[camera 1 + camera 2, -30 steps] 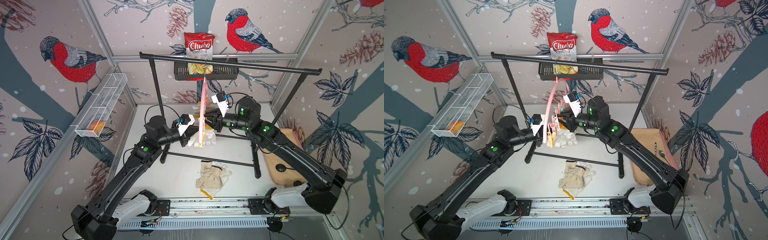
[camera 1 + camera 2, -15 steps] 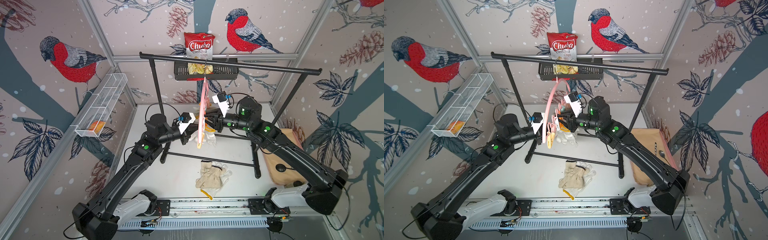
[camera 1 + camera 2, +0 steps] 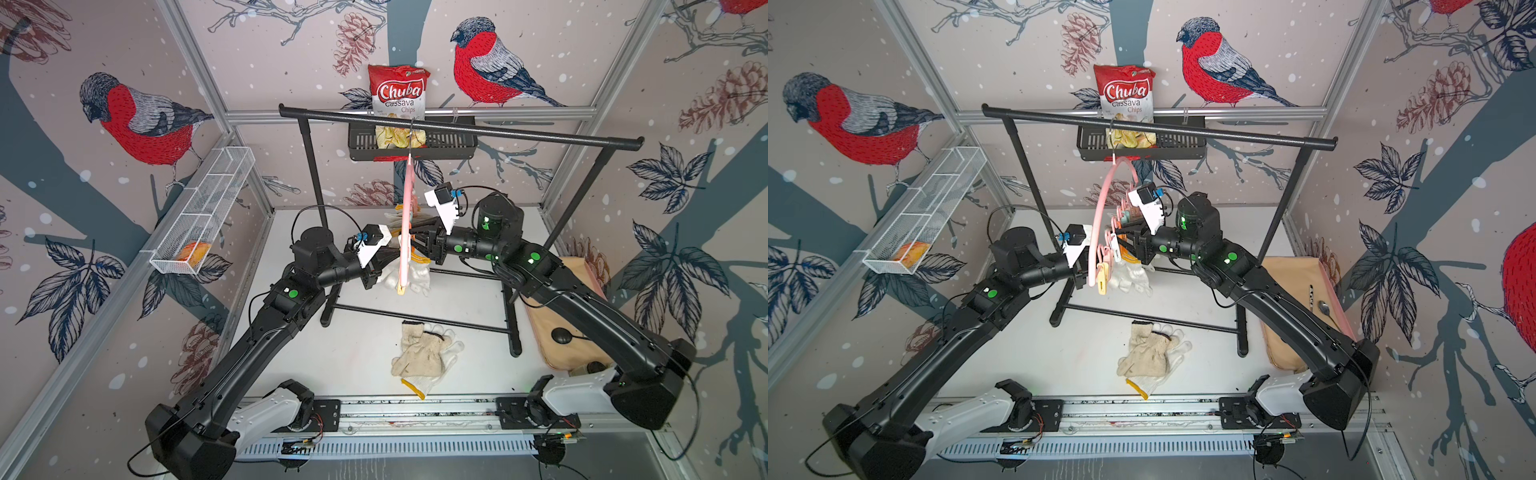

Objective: Clip the gloves onto a hanger to dry
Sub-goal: Clamp the glove onto the hanger.

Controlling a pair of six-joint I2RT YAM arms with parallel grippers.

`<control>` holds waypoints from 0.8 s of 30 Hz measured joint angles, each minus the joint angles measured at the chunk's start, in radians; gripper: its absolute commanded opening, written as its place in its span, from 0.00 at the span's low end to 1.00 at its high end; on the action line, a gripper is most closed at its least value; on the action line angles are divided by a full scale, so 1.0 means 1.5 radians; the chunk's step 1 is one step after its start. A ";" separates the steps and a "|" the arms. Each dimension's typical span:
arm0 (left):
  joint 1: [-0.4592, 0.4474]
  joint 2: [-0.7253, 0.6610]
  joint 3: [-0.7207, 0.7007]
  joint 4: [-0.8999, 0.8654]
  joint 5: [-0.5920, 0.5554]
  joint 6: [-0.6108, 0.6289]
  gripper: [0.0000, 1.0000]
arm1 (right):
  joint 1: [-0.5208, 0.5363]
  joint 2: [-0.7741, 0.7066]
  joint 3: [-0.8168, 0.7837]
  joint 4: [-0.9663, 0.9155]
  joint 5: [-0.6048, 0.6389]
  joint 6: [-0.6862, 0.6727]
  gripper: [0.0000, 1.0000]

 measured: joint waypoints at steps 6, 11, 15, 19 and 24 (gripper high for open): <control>0.000 0.007 0.016 -0.001 0.000 -0.001 0.00 | 0.000 0.000 -0.005 0.009 -0.001 0.002 0.25; 0.001 0.007 0.027 -0.007 0.000 -0.001 0.00 | 0.000 0.000 -0.012 0.020 -0.001 0.002 0.25; 0.001 0.005 0.031 -0.013 0.000 -0.002 0.00 | 0.000 0.000 -0.016 0.029 0.000 0.002 0.25; 0.001 0.004 0.031 -0.014 0.000 -0.002 0.00 | 0.000 0.000 -0.017 0.032 0.003 0.002 0.25; 0.001 0.001 0.031 -0.018 0.000 -0.006 0.00 | 0.000 0.001 -0.018 0.034 0.006 0.002 0.25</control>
